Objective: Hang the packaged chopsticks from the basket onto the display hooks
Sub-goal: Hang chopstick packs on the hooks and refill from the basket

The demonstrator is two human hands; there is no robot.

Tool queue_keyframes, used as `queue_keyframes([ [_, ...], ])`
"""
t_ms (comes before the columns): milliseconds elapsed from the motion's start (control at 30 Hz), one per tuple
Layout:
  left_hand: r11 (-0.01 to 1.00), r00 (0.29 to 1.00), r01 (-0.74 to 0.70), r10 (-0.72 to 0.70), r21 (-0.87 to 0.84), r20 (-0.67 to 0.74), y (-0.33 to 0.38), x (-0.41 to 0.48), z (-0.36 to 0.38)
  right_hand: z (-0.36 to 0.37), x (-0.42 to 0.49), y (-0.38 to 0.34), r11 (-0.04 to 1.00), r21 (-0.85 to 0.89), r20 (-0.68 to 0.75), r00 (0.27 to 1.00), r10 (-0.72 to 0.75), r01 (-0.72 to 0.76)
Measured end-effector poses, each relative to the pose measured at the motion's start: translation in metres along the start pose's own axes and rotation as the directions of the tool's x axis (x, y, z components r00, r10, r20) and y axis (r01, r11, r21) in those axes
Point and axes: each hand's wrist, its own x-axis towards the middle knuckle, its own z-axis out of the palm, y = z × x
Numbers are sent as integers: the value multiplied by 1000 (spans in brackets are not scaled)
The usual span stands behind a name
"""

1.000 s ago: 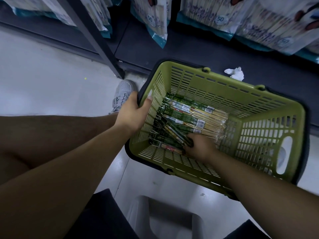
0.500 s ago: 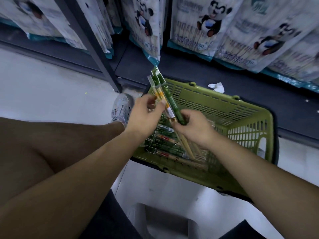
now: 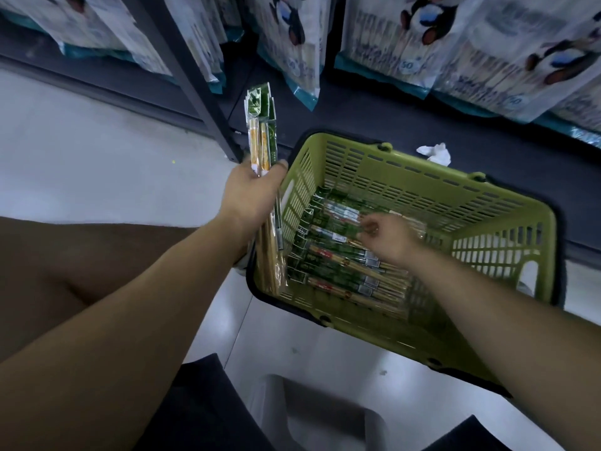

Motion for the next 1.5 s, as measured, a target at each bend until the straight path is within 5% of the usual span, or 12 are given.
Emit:
queue_keyframes([
  [200, 1000, 1000, 7, -7, -9, -8, -6, 7, 3, 22, 41, 33, 949, -315, 50, 998, 48, -30],
  [400, 996, 998, -67, 67, 63, -5, -7, 8, 11, 31, 50, 28, 909, -417, 36, 999, 33, -15],
  [900, 978, 993, -93, 105, 188, -54, -10, 10, 12, 32, 46, 29, 903, -429, -32, 999, -16, 1],
  [1033, 971, 989, -128, 140, 201, -45, -12, 12, 11, 30, 44, 31, 900, -436, 41, 999, -4, 21],
  [1333, 964, 994, -108, 106, 243, 21, -4, 9, 17, -32, 6, -6, 993, -55, -137, 984, -115, 108],
  [1500, 972, 987, -134, 114, 192, 109, 1, -3, 30, -68, -39, -57, 925, 303, -249, 956, -155, 229],
])
